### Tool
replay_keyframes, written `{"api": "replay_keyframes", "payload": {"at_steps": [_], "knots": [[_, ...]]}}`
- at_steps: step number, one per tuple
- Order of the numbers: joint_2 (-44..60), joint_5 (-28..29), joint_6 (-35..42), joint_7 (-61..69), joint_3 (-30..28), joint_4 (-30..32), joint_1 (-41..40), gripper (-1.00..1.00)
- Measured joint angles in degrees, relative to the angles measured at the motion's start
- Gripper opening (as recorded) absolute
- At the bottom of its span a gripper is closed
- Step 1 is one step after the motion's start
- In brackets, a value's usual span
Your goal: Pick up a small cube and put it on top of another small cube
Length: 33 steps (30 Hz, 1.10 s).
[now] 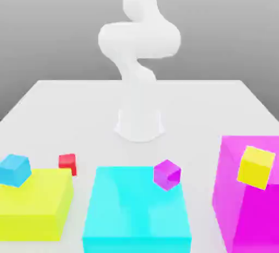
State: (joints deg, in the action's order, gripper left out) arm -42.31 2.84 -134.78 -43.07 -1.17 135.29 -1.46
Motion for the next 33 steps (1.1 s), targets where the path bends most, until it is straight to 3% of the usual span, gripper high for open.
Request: {"api": "replay_keyframes", "payload": {"at_steps": [12,22,28,31,33], "knots": [[16.81,11.03,-14.14,15.54,-11.35,16.83,-7.83,0.0],[30.38,14.74,-26.34,32.75,-25.14,30.75,-13.34,0.0],[38.53,8.25,-33.54,45.14,-31.53,36.1,-12.22,0.0],[42.49,-0.45,-36.48,50.96,-30.06,35.55,-10.57,0.0],[45.09,-8.22,-38.3,56.2,-25.66,34.99,-12.53,0.0]]}}
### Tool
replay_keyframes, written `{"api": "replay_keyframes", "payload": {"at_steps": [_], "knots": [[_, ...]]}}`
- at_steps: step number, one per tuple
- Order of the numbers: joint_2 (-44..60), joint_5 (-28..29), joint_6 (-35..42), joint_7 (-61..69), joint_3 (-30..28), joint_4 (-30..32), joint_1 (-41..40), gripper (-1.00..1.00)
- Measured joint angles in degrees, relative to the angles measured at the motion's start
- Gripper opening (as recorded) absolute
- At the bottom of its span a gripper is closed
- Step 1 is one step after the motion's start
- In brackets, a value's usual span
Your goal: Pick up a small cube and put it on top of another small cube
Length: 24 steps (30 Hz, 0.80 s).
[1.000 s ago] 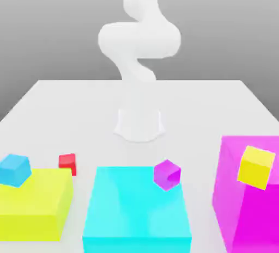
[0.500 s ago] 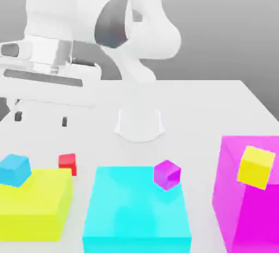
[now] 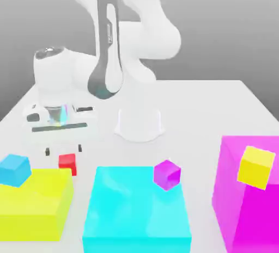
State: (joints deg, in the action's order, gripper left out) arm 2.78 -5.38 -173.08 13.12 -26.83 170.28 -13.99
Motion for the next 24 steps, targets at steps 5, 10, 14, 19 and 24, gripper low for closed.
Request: {"api": "replay_keyframes", "payload": {"at_steps": [5,10,14,19,24], "knots": [[5.81,-12.38,-4.54,8.88,17.25,-1.42,-14.24,0.0],[11.18,-13.44,-9.39,10.66,29.3,-1.97,-26.68,-1.0],[11.17,-13.4,-9.29,10.63,29.3,-1.97,-26.68,-1.0],[9.81,-13.06,-8.09,10.02,27.18,-1.88,-24.41,-1.0],[4.4,-6.54,-3.54,4.61,15.79,-0.96,-14.36,-1.0]]}}
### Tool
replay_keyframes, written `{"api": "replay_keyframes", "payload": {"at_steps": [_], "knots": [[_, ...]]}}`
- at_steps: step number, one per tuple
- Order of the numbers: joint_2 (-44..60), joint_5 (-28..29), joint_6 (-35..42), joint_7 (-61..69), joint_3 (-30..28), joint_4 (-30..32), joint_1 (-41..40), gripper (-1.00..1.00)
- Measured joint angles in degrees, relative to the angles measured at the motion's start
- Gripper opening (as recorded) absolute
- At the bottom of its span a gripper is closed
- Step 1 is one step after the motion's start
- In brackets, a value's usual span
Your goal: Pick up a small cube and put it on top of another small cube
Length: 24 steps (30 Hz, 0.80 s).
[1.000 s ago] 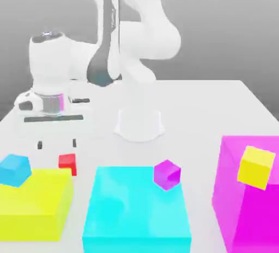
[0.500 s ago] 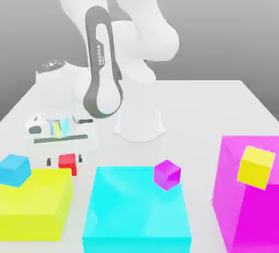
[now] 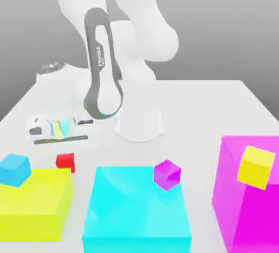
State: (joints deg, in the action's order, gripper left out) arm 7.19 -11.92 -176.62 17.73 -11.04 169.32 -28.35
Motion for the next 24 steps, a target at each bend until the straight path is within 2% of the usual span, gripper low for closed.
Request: {"api": "replay_keyframes", "payload": {"at_steps": [3,5,9,14,24], "knots": [[-3.56,8.5,2.75,-6.01,-5.09,0.8,2.61,-1.0],[-5.98,13.26,4.62,-9.18,-5.99,1.33,1.77,-1.0],[-10.73,18.0,8.23,-11.91,-5.8,2.54,-0.12,-1.0],[-14.45,18.22,12.79,-20.07,-1.85,1.8,2.15,-1.0],[-20.01,13.31,22.13,-40.91,9.75,-1.87,10.45,-1.0]]}}
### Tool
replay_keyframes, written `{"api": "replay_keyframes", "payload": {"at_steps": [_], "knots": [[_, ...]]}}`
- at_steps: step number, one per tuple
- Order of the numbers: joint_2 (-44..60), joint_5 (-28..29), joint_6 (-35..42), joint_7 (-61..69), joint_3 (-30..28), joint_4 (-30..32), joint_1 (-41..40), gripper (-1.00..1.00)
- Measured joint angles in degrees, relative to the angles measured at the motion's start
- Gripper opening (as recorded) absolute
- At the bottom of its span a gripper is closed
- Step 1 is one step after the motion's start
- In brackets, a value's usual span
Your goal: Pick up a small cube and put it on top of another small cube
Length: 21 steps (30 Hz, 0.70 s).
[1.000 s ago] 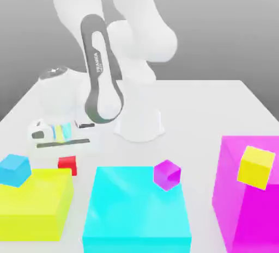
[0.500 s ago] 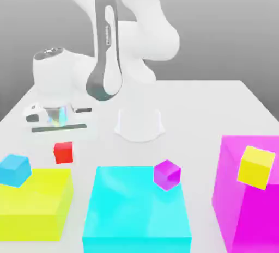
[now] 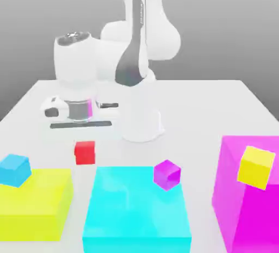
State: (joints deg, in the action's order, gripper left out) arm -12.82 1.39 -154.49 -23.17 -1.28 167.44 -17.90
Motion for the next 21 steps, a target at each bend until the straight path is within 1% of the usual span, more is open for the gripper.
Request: {"api": "replay_keyframes", "payload": {"at_steps": [15,17,20,21], "knots": [[-9.14,-10.52,14.34,-28.73,16.73,-5.72,12.81,-1.0],[-6.92,-10.67,11.87,-30.38,18.01,-5.51,12.97,-1.0],[-1.18,-9.56,5.2,-31.8,18.93,-4.52,12.53,-1.0],[0.83,-9.07,2.84,-32.22,19.22,-4.15,12.27,1.0]]}}
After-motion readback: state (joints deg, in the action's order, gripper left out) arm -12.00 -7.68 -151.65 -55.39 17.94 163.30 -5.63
